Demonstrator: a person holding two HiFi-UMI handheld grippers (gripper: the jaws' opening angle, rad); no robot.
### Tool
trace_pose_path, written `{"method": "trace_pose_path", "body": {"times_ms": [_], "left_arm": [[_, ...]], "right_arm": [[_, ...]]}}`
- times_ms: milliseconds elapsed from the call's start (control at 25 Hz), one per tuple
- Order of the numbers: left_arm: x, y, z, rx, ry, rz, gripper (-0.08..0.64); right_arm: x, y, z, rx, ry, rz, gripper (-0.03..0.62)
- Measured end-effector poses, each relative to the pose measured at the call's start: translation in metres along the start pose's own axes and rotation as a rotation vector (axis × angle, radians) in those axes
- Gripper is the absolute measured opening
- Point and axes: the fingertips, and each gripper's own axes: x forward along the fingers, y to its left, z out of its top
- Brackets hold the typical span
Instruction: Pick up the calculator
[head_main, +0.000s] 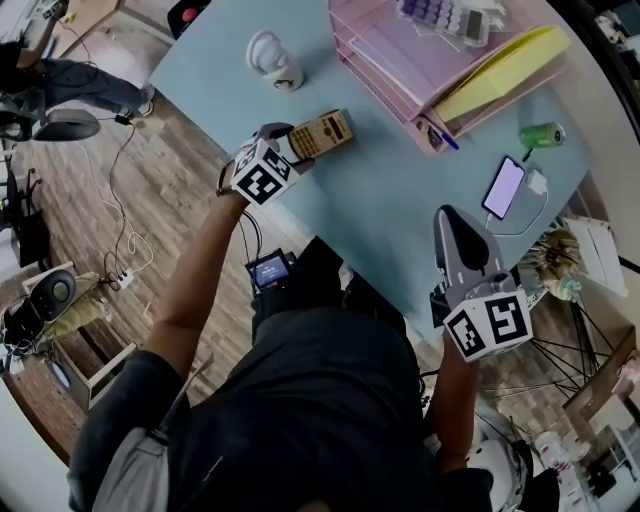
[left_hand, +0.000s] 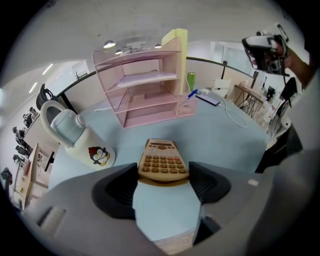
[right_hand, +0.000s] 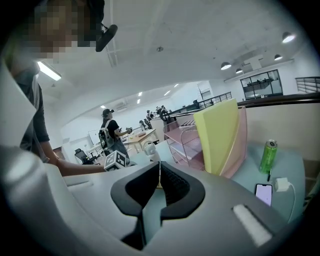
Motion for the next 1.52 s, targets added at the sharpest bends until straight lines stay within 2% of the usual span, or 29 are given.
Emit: {"method": "trace_pose_path", "body": {"times_ms": [360, 1040, 1320, 1520], "left_arm": [[-0.019, -0.026, 0.007, 0.058, 0.018, 0.000, 0.377], [-0.048, -0.058, 0.044, 0.163, -0.016, 0.008, 0.376], [-0.062, -0.068, 0.061, 0.188, -0.033, 0.014, 0.376], [-0.069, -0.073, 0.074, 0.201, -0.043, 0.019, 0.376]], "right_arm": [[-0.015, 0.004, 0.002, -0.008, -0.026, 0.019, 0.006], [-0.039, 0.004, 0.002, -0.013, -0.059, 0.026, 0.006], [-0.044, 0.012, 0.001, -0.096, -0.031, 0.065, 0.006], [-0.047, 0.010, 0.000, -0.088, -0.028, 0.092, 0.005]]}}
